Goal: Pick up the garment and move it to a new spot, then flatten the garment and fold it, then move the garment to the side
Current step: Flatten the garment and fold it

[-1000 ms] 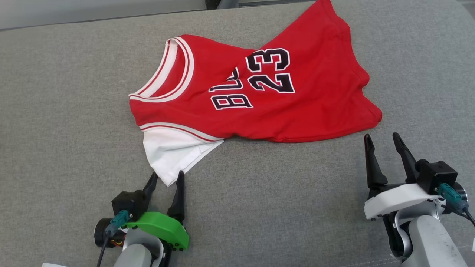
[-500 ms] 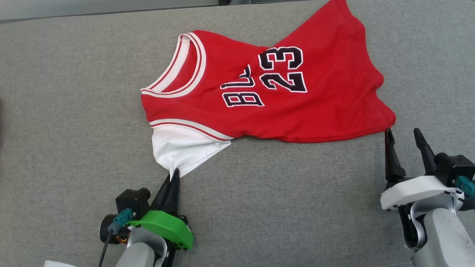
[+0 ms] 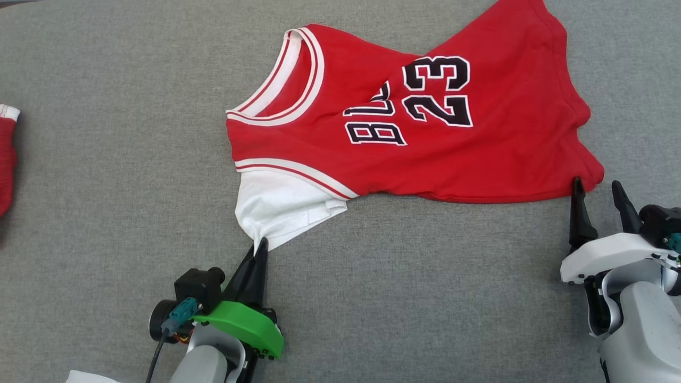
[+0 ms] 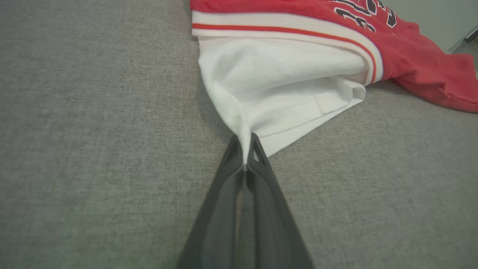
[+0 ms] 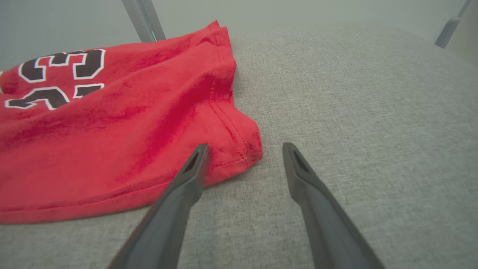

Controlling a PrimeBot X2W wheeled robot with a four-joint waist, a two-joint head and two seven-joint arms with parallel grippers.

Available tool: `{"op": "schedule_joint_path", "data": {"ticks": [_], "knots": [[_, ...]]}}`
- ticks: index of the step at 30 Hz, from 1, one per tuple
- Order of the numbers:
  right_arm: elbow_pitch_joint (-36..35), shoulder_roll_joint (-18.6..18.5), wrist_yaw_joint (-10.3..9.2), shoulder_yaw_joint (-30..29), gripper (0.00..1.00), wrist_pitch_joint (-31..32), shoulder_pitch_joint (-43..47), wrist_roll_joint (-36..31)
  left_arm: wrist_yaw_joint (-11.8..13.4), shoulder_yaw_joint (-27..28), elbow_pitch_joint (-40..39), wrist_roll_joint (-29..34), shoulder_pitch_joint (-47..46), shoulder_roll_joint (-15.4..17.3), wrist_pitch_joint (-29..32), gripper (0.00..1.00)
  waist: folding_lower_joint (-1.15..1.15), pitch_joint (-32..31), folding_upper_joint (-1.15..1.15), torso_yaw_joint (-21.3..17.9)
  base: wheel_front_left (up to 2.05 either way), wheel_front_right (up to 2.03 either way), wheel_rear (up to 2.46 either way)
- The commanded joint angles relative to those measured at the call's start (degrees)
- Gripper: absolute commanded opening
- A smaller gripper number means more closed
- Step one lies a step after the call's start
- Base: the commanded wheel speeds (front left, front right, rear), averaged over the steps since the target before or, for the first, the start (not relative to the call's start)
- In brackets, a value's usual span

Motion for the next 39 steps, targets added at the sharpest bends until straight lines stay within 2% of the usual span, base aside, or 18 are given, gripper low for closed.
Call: {"op": "schedule_joint_path", "data": {"ticks": [1,3,5,6,7,8,14,18,22,27,31,35,39], "knots": [[0.46,-0.38,-0.06,0.01,1.0,-0.16,-0.71,0.58,-0.07,0.13,0.47,0.18,-0.12,0.32,0.16,0.0,0.0,0.43,0.44,0.42,0.0,0.0,0.0],[2.01,-0.43,-0.06,0.29,1.0,-0.16,-1.51,0.95,-0.12,0.07,0.55,0.43,-0.27,0.37,0.19,0.0,0.0,0.67,0.44,0.72,0.0,0.0,0.0],[3.06,-0.63,-0.06,0.81,0.45,-0.16,-1.92,1.25,-0.13,0.03,0.54,0.56,-0.38,0.38,0.19,0.0,0.0,0.84,0.44,0.96,0.0,0.0,0.0],[3.42,-0.82,-0.06,1.03,0.28,-0.16,-2.13,1.34,-0.16,0.01,0.51,0.65,-0.48,0.38,0.19,0.0,0.0,0.9,0.44,1.04,0.0,0.0,0.0],[3.79,-0.95,-0.06,1.43,0.06,-0.15,-2.24,1.35,0.01,0.06,0.57,0.93,-0.56,0.38,0.19,0.0,0.0,0.9,0.44,1.11,0.0,0.0,0.0],[4.06,-0.95,-0.06,1.79,0.0,-0.14,-2.31,1.38,0.2,0.17,0.6,0.88,-0.58,0.38,0.19,0.0,0.0,0.86,0.44,1.17,0.0,0.0,0.0],[-0.91,-0.16,-0.06,1.5,0.0,-0.1,-1.23,4.09,0.05,2.26,-3.35,0.68,-0.58,0.32,0.09,0.0,0.0,-1.6,0.44,1.18,0.0,0.0,0.0],[-9.29,0.19,-0.06,2.03,0.0,-0.11,-1.07,7.72,-0.33,5.63,-9.76,2.14,-0.98,0.33,0.09,0.0,0.0,-5.61,0.44,0.89,0.0,0.0,0.0],[-17.61,-1.56,-0.05,4.32,0.0,-0.16,-3.71,10.96,-1.26,10.02,-16.83,4.96,-3.53,0.46,0.09,0.0,0.0,-10.66,0.44,0.26,0.0,0.0,0.0],[-23.62,-5.92,-0.05,7.48,0.0,-0.16,-9.09,14.29,-2.15,12.88,-24.74,7.48,-10.16,4.55,0.09,0.0,0.0,-16.17,0.44,-0.33,0.0,0.0,0.0],[-26.64,-9.59,-0.07,8.89,0.0,0.04,-14.32,16.6,-2.32,13.46,-29.23,8.29,-17.91,10.2,0.27,0.0,0.0,-17.56,0.44,-0.47,0.0,0.0,0.0],[-28.31,-12.29,-0.07,8.58,0.0,3.43,-19.47,18.37,-2.4,13.5,-31.56,7.51,-26.84,14.66,4.28,0.0,0.0,-15.64,0.44,-0.33,0.0,0.0,0.0],[-27.36,-14.03,-0.07,8.9,0.0,7.73,-23.8,17.87,-2.37,12.68,-30.68,6.91,-34.29,16.67,8.77,0.0,0.0,-10.23,0.44,0.1,0.0,0.0,0.0]]}}
